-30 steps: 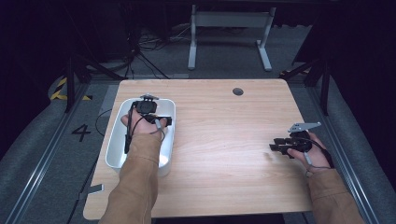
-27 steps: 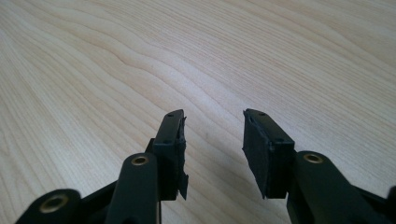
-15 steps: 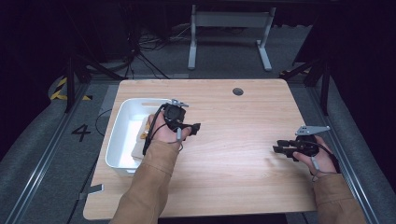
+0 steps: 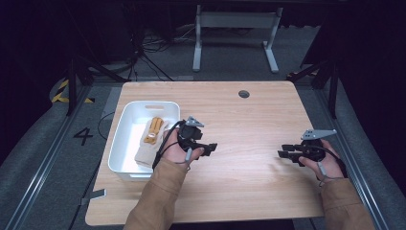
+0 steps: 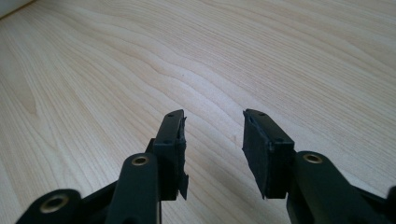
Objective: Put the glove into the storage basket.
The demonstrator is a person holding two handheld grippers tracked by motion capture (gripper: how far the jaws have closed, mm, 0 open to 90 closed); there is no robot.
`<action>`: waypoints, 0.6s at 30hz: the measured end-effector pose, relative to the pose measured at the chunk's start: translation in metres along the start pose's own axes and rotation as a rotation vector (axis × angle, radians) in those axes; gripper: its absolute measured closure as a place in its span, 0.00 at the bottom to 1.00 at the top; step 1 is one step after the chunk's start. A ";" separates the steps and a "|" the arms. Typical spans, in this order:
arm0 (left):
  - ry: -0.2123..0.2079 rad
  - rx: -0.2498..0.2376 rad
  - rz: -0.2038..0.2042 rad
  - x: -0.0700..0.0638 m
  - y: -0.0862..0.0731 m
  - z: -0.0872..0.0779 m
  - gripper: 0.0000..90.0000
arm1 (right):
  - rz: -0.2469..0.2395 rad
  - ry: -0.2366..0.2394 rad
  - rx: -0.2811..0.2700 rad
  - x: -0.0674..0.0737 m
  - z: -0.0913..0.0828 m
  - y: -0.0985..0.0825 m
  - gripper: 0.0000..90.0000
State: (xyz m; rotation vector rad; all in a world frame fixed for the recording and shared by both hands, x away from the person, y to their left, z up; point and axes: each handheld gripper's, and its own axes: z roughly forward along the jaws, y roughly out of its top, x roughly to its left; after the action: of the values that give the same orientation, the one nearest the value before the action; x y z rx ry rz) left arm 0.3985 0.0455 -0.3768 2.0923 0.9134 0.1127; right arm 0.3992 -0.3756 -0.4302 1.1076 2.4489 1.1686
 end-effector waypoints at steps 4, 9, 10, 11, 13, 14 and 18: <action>-0.037 -0.002 0.020 0.000 -0.006 0.007 0.35 | -0.003 -0.004 0.001 0.000 0.001 -0.001 0.67; -0.040 0.053 0.023 -0.001 -0.014 0.025 0.35 | -0.004 -0.001 0.013 0.000 0.005 -0.002 0.67; -0.048 0.070 0.026 -0.002 -0.015 0.030 0.35 | -0.002 0.004 0.020 0.000 0.007 -0.003 0.67; -0.055 0.085 0.039 -0.002 -0.016 0.034 0.35 | -0.005 0.001 0.025 0.001 0.008 -0.003 0.67; -0.054 0.105 0.049 -0.001 -0.018 0.039 0.35 | -0.007 0.001 0.032 0.001 0.009 -0.003 0.67; -0.055 0.114 0.048 -0.001 -0.019 0.042 0.35 | -0.009 0.003 0.035 0.001 0.010 -0.003 0.67; -0.067 0.155 0.062 0.000 -0.026 0.050 0.35 | -0.008 0.004 0.043 0.001 0.012 -0.004 0.67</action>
State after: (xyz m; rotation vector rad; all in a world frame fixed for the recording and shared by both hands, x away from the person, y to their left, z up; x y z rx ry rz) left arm 0.4025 0.0226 -0.4285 2.2544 0.8407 0.0040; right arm 0.4017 -0.3695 -0.4411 1.1071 2.4902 1.1214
